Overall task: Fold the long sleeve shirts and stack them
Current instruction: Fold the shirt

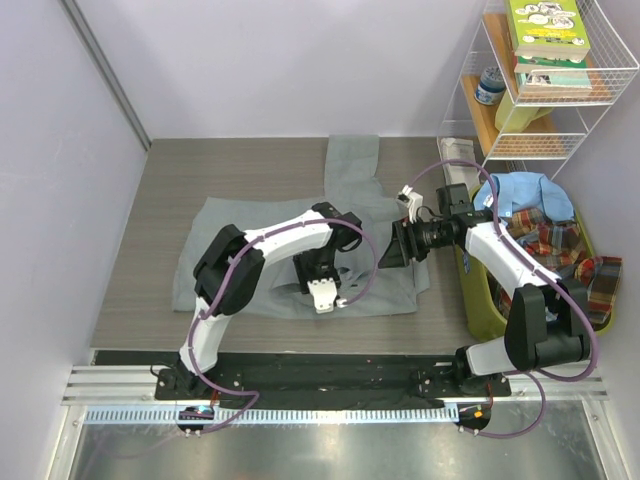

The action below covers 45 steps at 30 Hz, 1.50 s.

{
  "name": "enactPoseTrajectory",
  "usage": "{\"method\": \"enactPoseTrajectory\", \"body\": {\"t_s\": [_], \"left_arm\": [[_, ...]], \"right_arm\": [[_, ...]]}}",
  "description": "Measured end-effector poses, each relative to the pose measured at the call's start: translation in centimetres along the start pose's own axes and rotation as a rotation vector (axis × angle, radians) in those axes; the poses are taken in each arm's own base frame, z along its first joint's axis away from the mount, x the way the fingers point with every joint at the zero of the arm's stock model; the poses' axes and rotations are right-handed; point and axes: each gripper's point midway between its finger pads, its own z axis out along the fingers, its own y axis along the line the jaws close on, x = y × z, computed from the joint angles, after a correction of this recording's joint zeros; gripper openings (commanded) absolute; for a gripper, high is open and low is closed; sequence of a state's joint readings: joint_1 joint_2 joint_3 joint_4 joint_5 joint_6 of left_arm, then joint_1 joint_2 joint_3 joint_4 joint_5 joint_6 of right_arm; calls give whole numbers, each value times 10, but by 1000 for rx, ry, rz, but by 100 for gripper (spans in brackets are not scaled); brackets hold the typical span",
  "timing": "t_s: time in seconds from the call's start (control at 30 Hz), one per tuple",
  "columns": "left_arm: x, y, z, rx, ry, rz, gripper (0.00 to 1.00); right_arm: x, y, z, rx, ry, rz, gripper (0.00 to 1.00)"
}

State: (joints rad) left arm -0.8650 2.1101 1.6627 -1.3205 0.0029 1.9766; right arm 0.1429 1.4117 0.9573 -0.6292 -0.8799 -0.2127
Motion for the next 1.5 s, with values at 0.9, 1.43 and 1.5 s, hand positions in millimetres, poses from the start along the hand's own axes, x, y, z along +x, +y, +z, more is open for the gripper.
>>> {"method": "enactPoseTrajectory", "body": {"t_s": [0.9, 1.43, 1.5], "left_arm": [[4, -11, -166, -536, -56, -399, 0], [98, -52, -246, -1021, -425, -1739, 0], [110, -57, -240, -1056, -408, -1907, 0]], "right_arm": [[4, -13, 1, 37, 12, -31, 83], [-2, -51, 6, 161, 50, -92, 82], [-2, -54, 6, 173, 50, -97, 81]]}}
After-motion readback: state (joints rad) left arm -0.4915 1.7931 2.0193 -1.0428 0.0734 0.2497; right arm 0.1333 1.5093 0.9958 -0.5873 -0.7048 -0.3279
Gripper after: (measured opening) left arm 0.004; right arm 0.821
